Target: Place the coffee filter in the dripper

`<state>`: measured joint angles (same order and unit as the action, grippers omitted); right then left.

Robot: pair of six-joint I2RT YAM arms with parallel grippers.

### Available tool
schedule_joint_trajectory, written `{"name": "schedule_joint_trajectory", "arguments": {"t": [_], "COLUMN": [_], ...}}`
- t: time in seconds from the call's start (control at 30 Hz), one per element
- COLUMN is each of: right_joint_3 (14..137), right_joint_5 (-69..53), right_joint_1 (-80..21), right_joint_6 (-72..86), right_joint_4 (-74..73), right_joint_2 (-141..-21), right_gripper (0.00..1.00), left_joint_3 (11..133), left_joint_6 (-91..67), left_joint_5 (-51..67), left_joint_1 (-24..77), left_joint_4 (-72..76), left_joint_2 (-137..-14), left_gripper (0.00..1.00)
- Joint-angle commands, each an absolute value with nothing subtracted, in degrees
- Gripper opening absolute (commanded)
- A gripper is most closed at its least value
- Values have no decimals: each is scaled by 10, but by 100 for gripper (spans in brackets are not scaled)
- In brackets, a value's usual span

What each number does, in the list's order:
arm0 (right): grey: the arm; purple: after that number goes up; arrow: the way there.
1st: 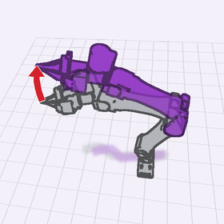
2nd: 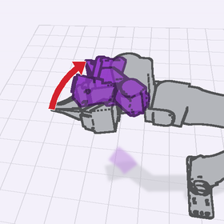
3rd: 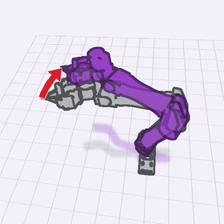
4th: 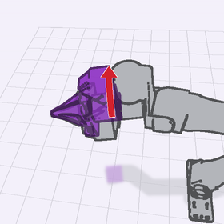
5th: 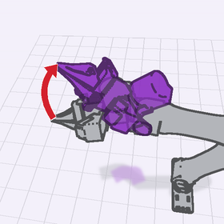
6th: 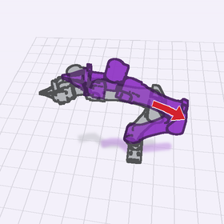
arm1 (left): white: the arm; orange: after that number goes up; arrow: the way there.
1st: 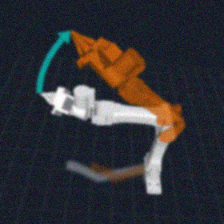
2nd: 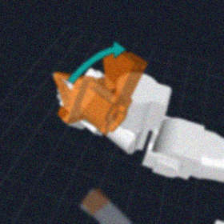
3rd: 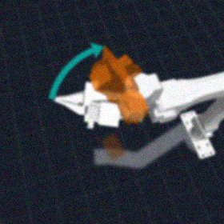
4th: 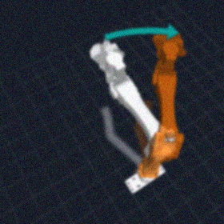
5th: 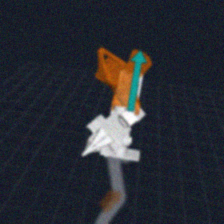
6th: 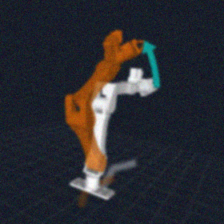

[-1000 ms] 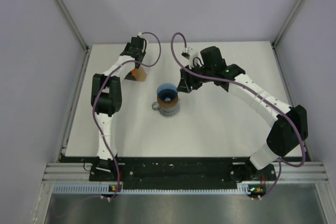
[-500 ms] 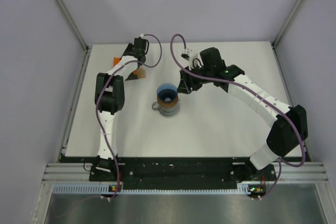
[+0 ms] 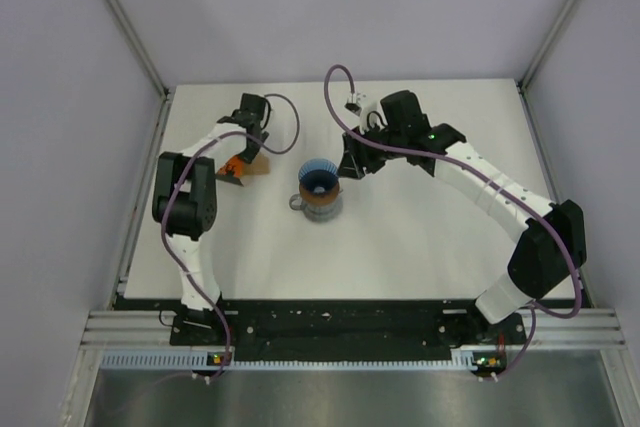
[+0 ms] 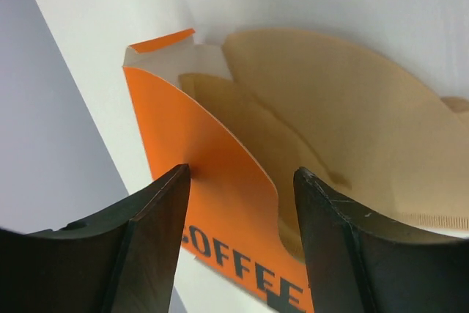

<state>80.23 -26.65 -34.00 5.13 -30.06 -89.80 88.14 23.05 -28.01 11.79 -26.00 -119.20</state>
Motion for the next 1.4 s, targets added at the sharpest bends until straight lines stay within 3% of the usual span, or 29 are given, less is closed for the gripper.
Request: {"name": "schedule_joint_trajectory", "arguments": {"t": [0.0,0.17,0.57,1.03,1.37], "right_joint_3": [801,800,795,803,800], "right_joint_5": [-272,-275,-273,-278,-276], "right_joint_1": [-345,-346,-347,-347,-347], "right_joint_6": [49,47,47,48,48], "right_joint_4": [-292,-291,-292,-292,-292], "right_joint_2": [-879,-883,-874,-883,-881], "right_gripper": [51,51,51,51,51], "left_joint_3": [842,827,863,821,806], "left_joint_6": [229,204,185,242,279], "left_joint_5": [-238,-250,-259,-354,-424], "left_joint_1": [103,103,109,134,127], "left_joint_4": [-274,-283,-302,-219,-149], "left_joint_2": [-1084,-1056,-1122,-1128,-1156], "left_gripper": [65,66,67,70,47]}}
